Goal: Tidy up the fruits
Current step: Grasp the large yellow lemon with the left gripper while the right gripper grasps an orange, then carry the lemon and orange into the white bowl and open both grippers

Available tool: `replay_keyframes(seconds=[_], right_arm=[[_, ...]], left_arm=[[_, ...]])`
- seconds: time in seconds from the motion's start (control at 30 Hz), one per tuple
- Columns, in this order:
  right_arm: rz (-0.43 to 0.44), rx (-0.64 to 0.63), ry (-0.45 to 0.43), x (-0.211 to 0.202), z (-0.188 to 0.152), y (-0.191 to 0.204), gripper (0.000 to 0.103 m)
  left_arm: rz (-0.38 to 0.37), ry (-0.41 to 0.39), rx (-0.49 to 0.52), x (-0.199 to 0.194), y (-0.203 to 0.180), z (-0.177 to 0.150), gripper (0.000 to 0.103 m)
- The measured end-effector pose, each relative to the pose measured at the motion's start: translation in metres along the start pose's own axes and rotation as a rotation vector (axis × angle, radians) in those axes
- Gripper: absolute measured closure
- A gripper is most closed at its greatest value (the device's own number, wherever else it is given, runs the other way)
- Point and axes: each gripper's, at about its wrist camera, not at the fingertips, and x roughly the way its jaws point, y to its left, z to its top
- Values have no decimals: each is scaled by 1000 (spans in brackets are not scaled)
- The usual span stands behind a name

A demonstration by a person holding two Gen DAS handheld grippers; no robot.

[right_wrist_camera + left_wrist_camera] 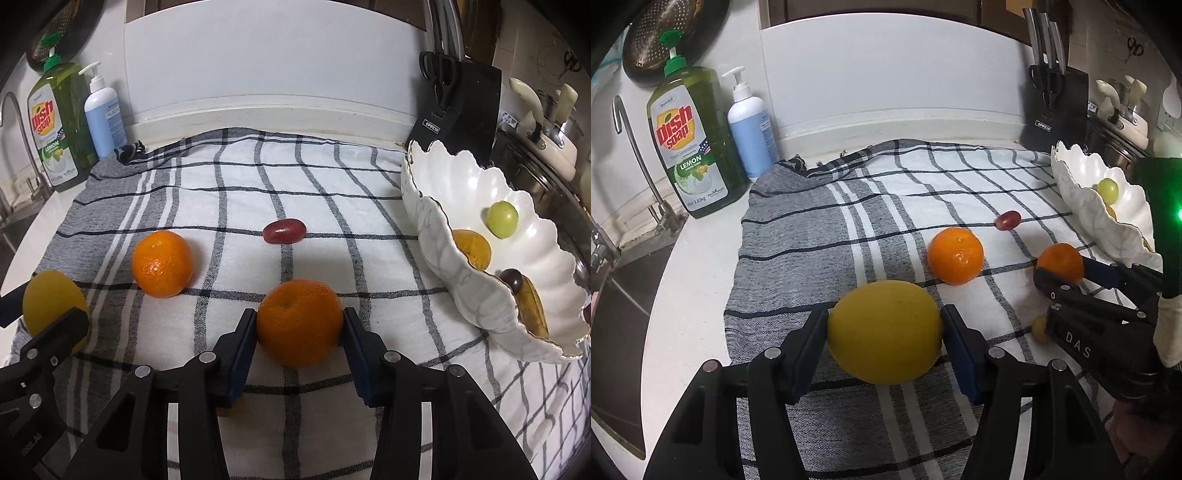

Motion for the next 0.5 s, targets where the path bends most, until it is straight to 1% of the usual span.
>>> replay_keyframes(seconds=[0.17, 0.3, 0.5], right_arm=[[12, 23, -25, -12, 0, -4, 56], [25, 41, -61, -31, 3, -10, 56], [28, 62, -116, -61, 10, -30, 56]], left_arm=[[-4, -11, 5, -5, -3, 4, 42], [-16, -25, 13, -12, -10, 9, 42], [-47, -56, 41, -23, -31, 25, 42]])
